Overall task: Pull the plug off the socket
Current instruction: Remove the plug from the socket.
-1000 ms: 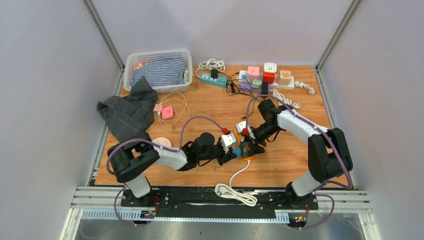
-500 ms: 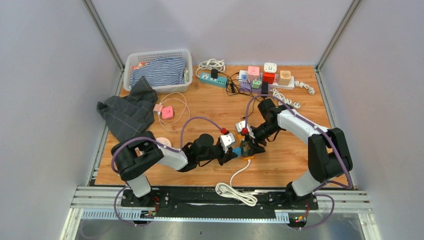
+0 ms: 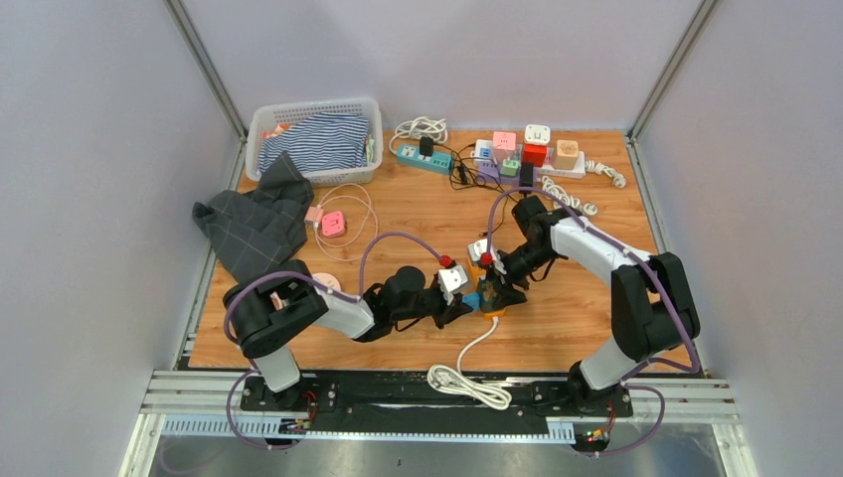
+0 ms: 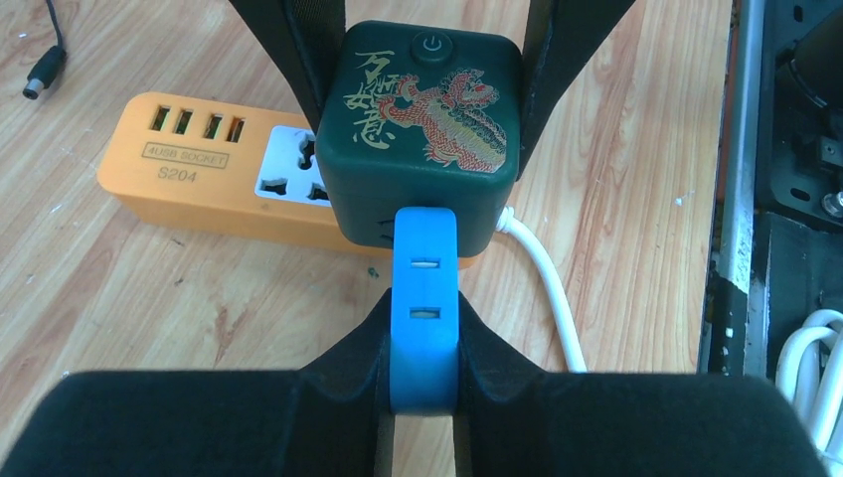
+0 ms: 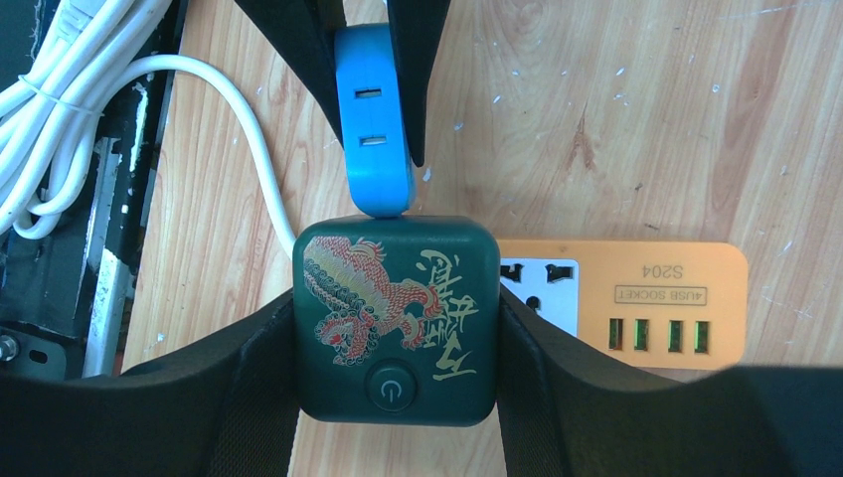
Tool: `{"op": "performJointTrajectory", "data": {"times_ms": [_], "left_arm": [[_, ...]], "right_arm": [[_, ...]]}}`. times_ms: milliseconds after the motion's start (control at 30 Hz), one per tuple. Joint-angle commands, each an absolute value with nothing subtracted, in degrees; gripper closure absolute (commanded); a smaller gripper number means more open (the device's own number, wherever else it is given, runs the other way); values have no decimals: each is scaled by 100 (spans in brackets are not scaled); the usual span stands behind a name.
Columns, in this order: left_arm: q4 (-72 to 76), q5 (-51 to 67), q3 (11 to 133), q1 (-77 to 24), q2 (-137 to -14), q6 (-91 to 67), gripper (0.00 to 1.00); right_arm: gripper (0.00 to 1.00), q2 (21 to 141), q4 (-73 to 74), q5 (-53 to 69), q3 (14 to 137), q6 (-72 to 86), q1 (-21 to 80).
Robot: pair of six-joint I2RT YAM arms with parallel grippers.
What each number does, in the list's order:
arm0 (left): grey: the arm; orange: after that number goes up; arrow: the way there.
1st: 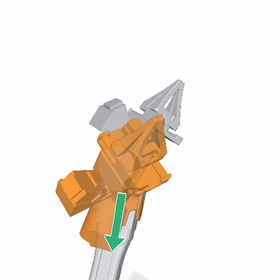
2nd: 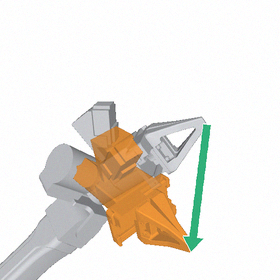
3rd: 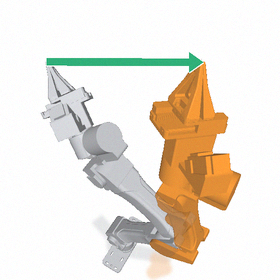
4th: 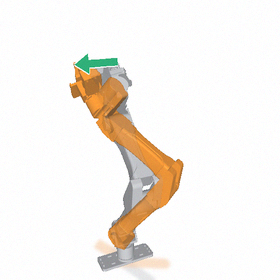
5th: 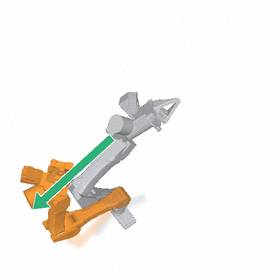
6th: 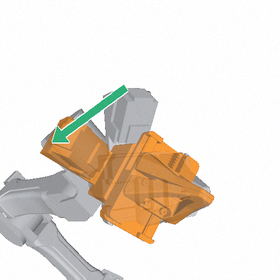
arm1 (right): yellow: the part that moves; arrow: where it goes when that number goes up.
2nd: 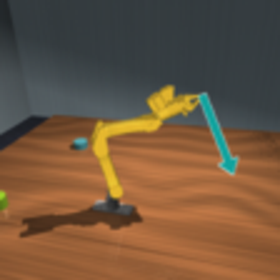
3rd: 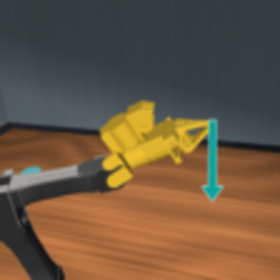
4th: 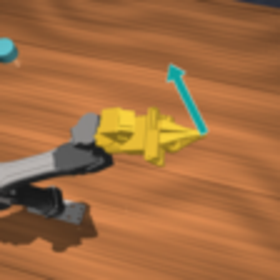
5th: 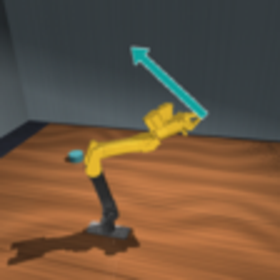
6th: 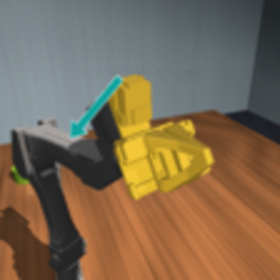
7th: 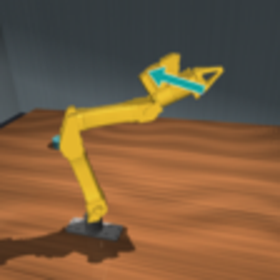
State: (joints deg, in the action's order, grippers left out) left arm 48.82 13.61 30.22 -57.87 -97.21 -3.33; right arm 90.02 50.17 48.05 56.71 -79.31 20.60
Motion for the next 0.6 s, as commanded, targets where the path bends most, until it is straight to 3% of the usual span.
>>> {"op": "performJointTrajectory", "data": {"times_ms": [0, 367, 567], "left_arm": [[5263, 1135, 3041, -5740, -10205, -356, 100], [4876, 1053, 3013, -5743, -9025, -220, 100], [4746, 1042, 3028, -5739, -9236, -242, 100]], "right_arm": [[100, 9439, 5542, 3744, 5282, -7699, 2110], [100, 9457, 5529, 3709, 5282, -7670, 2110], [100, 9458, 5520, 3705, 5282, -7657, 2109]]}}
